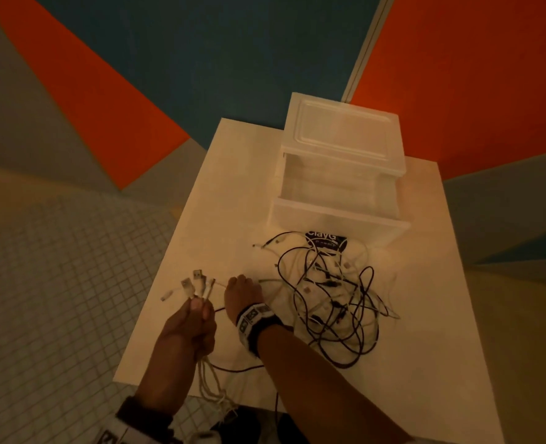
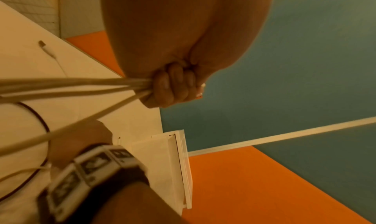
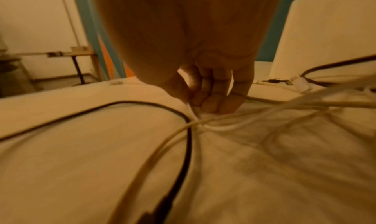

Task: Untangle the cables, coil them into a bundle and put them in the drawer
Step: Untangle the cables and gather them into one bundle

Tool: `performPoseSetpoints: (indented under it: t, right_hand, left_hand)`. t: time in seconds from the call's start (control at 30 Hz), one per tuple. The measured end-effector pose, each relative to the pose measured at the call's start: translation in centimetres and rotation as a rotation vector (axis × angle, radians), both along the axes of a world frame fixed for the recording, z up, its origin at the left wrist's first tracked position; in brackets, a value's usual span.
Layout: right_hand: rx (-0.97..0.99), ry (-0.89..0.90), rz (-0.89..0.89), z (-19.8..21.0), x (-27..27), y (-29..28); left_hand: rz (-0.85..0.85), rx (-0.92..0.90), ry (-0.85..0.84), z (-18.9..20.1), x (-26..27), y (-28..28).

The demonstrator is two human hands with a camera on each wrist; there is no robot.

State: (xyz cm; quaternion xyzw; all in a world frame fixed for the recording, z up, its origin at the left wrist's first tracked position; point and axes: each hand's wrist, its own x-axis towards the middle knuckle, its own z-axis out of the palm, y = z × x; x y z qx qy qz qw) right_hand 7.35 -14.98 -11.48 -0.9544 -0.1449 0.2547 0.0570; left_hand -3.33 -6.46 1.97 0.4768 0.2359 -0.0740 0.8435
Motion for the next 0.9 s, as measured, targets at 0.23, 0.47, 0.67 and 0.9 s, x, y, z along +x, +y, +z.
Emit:
performPoseSetpoints:
  t: [0.23, 0.47, 0.67, 0.9]
  right_hand:
    - [0.084, 0.006, 0.003, 0.4, 0.5, -2.2]
    - [-0.091, 0.190, -0.047, -0.6, -1.4, -1.1]
    - [0.008, 0.014, -0.021, -0.2, -0.1, -2.4]
    - [-0.123, 0.091, 0.029, -1.8, -0.8, 1.7]
  left_hand:
    - [0.090, 0.042, 0.076, -2.6, 0.7, 1.9]
    - [0.041, 0.097, 0.075, -2.4, 1.1, 1.2]
    - [0.059, 0.075, 0.083, -2.4, 0.8, 1.6]
    - [0.064, 0.006, 0.182, -4.2, 0.7, 1.3]
